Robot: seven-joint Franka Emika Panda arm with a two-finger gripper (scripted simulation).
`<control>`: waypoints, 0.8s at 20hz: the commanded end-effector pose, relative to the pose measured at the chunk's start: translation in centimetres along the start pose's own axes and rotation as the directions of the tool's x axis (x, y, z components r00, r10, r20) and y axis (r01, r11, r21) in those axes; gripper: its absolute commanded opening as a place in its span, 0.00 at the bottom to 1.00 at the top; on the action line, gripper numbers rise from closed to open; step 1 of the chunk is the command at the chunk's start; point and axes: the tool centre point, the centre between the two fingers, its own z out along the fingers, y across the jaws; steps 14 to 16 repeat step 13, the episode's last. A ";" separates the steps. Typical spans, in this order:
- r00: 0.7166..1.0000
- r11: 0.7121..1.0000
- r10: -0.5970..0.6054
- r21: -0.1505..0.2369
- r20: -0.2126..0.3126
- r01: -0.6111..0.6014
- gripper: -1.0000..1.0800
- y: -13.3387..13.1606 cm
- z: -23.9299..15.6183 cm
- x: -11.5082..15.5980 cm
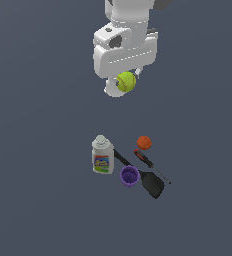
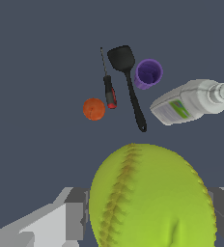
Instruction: Pick up a designated object from a clutter of objects.
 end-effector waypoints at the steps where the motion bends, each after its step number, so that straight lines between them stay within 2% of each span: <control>1: 1.000 1.000 0.000 0.000 -0.001 0.000 0.00 -0.2 -1.6 0.5; 8: 1.000 1.000 0.000 0.001 -0.001 0.000 0.00 -0.5 -4.2 1.3; 16: 1.000 1.000 0.000 0.001 -0.001 0.000 0.00 -0.5 -4.7 1.5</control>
